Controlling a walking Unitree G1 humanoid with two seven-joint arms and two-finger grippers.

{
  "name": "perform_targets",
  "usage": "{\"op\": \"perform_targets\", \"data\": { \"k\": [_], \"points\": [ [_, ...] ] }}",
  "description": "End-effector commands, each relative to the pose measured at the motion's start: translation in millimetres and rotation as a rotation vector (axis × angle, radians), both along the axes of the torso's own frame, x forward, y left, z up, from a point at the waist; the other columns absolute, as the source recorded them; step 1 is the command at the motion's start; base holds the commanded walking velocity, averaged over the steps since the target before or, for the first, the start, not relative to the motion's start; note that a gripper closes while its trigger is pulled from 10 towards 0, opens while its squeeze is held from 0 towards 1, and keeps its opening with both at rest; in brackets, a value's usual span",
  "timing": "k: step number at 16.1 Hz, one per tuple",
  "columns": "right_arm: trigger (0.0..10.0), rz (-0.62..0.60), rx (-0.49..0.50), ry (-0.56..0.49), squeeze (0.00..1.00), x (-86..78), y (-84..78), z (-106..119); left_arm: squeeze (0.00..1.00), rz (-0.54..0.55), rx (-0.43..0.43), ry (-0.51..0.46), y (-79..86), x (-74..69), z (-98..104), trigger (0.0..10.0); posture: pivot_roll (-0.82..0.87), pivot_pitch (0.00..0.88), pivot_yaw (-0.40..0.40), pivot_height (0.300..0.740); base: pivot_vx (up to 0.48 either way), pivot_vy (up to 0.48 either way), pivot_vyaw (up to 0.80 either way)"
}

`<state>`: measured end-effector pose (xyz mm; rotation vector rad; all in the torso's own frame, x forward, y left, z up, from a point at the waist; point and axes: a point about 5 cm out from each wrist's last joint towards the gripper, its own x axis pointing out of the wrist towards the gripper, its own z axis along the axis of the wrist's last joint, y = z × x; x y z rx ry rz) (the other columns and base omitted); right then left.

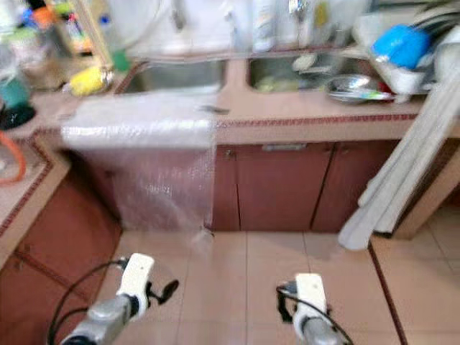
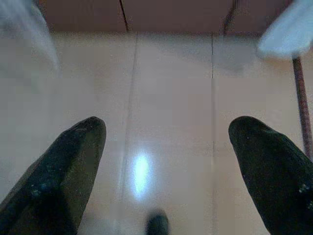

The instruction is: Kitchen organization

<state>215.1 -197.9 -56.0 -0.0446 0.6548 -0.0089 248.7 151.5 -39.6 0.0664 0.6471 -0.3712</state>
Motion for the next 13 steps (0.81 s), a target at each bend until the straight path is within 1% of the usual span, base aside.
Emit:
{"op": "perform_targets", "data": {
  "k": [1,2,3,4,5,8,9,10,11,12,13],
  "points": [
    [10.0,-0.004,0.01,-0.022,0.0,-0.4,-0.3,1,0.0,-0.05,0.01,-0.033,-2.2,0.7,2,10.0,-0.02,0.0,0.131,0.74,0.0,0.0,0.0],
    [10.0,-0.036,0.044,-0.202,0.0,14.6,-4.3,24,0.0,-0.08,-0.065,-0.139,-8.9,9.3,17,10.0,-0.02,0.0,0.131,0.74,0.0,0.0,0.0],
    [10.0,-0.056,0.051,-0.259,0.0,19.5,-6.4,33,0.0,-0.076,-0.08,-0.176,-8.7,11.9,22,10.0,-0.02,0.0,0.134,0.74,0.0,0.0,0.0],
    [10.0,-0.09,0.079,-0.365,0.0,28.2,-9.1,54,0.0,-0.036,-0.131,-0.245,-6.8,18.0,35,10.0,-0.02,0.0,0.138,0.74,0.0,0.0,0.0],
    [10.0,-0.077,0.073,-0.423,0.0,31.6,-9.5,66,0.0,-0.008,-0.163,-0.296,-6.6,22.5,46,10.0,-0.02,0.0,0.14,0.74,0.0,0.0,0.0],
    [10.0,-0.066,0.082,-0.494,0.0,34.9,-9.2,83,0.0,0.021,-0.166,-0.382,-5.7,28.2,63,10.0,-0.03,0.0,0.142,0.74,0.0,0.0,0.0],
    [10.0,-0.023,0.062,-0.56,0.0,36.4,-5.6,100,0.0,0.035,-0.13,-0.503,-2.1,31.6,83,10.0,-0.04,0.0,0.151,0.74,0.0,0.0,0.0],
    [10.0,0.022,0.038,-0.62,0.0,34.3,-1.6,119,0.0,0.059,-0.131,-0.594,2.6,31.1,105,10.0,-0.04,0.0,0.153,0.74,0.0,0.0,0.0],
    [10.0,0.028,0.039,-0.638,0.0,32.4,0.2,125,0.0,0.066,-0.129,-0.631,5.4,29.5,113,10.0,-0.03,0.0,0.149,0.74,0.0,0.0,0.0],
    [10.0,0.028,0.041,-0.65,0.0,28.4,2.1,133,0.0,0.072,-0.108,-0.683,9.9,25.8,125,10.0,-0.03,0.0,0.149,0.74,0.0,0.0,0.0],
    [10.0,0.024,0.029,-0.674,0.0,22.9,2.6,143,0.0,0.091,-0.067,-0.745,16.0,22.3,138,10.0,-0.02,0.0,0.14,0.74,0.0,0.0,0.0]
  ]
}}
